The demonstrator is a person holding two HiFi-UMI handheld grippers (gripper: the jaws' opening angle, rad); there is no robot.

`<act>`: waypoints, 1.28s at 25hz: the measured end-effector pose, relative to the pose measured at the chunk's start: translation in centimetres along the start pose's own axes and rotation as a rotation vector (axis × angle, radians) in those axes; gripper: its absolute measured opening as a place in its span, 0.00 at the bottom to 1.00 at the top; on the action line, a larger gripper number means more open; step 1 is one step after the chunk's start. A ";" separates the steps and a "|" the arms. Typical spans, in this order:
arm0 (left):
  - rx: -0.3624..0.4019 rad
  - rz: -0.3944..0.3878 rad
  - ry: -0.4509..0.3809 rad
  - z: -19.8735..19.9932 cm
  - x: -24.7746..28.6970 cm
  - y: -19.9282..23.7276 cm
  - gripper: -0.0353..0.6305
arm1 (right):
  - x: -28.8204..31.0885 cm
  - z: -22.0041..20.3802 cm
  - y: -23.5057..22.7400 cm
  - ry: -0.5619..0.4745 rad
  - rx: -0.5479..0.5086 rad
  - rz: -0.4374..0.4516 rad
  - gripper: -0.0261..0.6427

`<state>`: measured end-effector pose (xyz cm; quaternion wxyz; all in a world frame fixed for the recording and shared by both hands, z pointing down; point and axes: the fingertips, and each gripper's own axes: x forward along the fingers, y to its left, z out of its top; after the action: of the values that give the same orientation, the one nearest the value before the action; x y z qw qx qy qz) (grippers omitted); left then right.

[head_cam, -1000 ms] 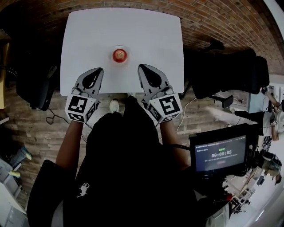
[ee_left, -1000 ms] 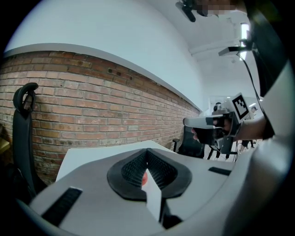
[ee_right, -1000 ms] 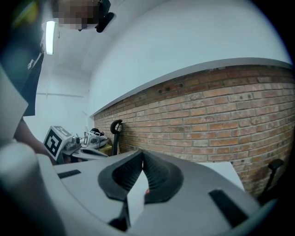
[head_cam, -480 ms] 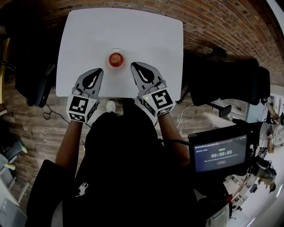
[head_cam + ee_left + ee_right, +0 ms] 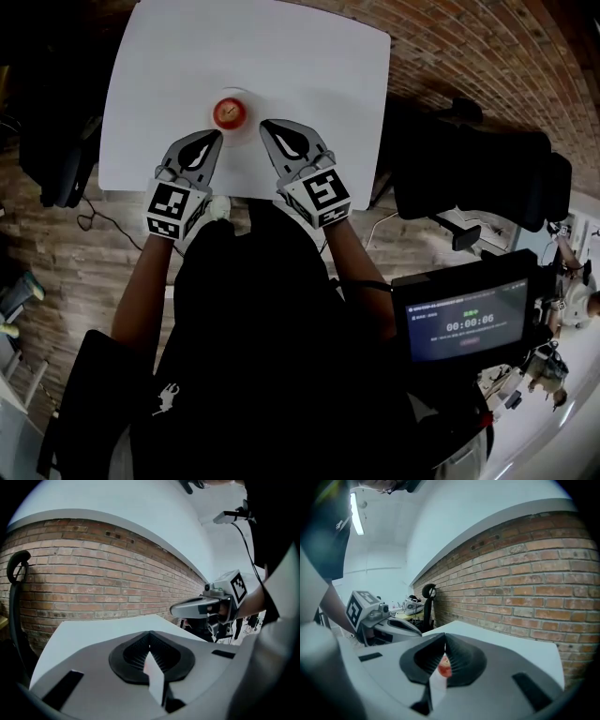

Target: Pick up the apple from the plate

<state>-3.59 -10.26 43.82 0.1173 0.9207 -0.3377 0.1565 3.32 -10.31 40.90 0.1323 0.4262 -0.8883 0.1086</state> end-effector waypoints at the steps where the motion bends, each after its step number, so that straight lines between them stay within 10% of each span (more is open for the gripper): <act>1: -0.002 0.006 0.006 -0.2 0.3 0.0 0.06 | 0.1 -0.3 -0.2 0.007 0.004 0.007 0.05; 32: -0.079 0.102 0.158 -8.2 5.7 4.0 0.07 | 5.9 -5.8 -3.3 0.154 0.034 0.118 0.05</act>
<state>-3.77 -13.91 53.95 0.1714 0.8818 -0.3799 0.2210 3.16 -14.89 48.58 0.1862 0.3659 -0.8971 0.1634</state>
